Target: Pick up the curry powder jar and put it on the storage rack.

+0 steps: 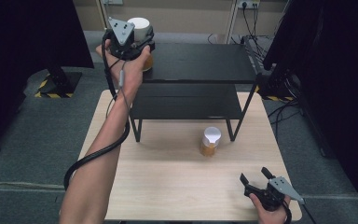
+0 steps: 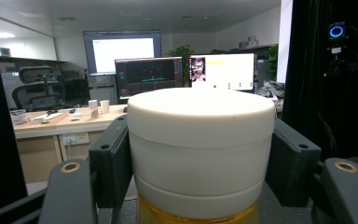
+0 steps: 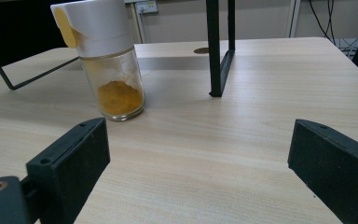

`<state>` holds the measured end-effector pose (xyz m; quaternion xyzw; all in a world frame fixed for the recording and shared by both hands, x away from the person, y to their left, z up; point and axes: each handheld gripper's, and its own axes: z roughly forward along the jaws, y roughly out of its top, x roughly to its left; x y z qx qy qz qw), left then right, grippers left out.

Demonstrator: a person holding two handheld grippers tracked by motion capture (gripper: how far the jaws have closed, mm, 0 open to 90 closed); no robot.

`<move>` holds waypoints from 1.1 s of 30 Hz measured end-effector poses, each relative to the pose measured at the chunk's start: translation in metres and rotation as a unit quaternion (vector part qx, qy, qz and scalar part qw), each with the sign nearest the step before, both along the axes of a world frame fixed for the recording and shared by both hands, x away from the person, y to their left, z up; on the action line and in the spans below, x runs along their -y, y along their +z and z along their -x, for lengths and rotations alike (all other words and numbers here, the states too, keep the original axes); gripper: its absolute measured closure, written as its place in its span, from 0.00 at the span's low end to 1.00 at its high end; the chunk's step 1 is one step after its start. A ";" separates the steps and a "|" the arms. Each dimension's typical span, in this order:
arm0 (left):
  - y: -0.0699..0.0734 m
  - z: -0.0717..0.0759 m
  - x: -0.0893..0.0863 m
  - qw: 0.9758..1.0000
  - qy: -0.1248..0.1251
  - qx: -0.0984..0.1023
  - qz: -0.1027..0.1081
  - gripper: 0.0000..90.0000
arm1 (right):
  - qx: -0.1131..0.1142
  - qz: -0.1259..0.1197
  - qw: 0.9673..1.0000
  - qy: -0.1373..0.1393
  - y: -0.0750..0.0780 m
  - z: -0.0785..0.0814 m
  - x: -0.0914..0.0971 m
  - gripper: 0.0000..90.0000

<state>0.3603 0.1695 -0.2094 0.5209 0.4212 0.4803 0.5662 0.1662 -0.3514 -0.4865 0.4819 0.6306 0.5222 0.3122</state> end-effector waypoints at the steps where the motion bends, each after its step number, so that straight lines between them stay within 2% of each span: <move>1: 0.000 0.000 0.000 1.000 0.001 0.000 0.003 0.37 | 0.000 0.000 1.000 0.000 0.000 0.000 0.000 0.06; 11: -0.002 -0.002 -0.004 1.000 0.002 -0.004 0.017 0.37 | 0.001 0.003 1.000 0.001 0.000 0.000 -0.001 0.06; 15: 0.000 0.000 -0.004 1.000 -0.001 -0.003 0.021 0.26 | 0.000 0.002 1.000 0.001 0.000 0.000 -0.001 0.06; 17: 0.002 0.001 -0.004 1.000 -0.004 -0.009 0.024 0.22 | 0.000 0.002 1.000 0.001 0.000 0.000 -0.001 0.06; 22: 0.003 0.007 -0.006 0.999 -0.008 -0.024 0.031 0.19 | 0.000 0.001 1.000 0.001 0.000 0.000 -0.001 0.06; 29: 0.000 0.020 -0.008 0.999 -0.019 -0.015 0.032 0.17 | -0.001 0.002 1.000 0.001 0.000 0.000 -0.001 0.06; 33: -0.002 0.031 -0.009 0.999 -0.023 -0.015 0.040 0.16 | 0.000 0.001 1.000 0.000 0.000 0.000 -0.001 0.06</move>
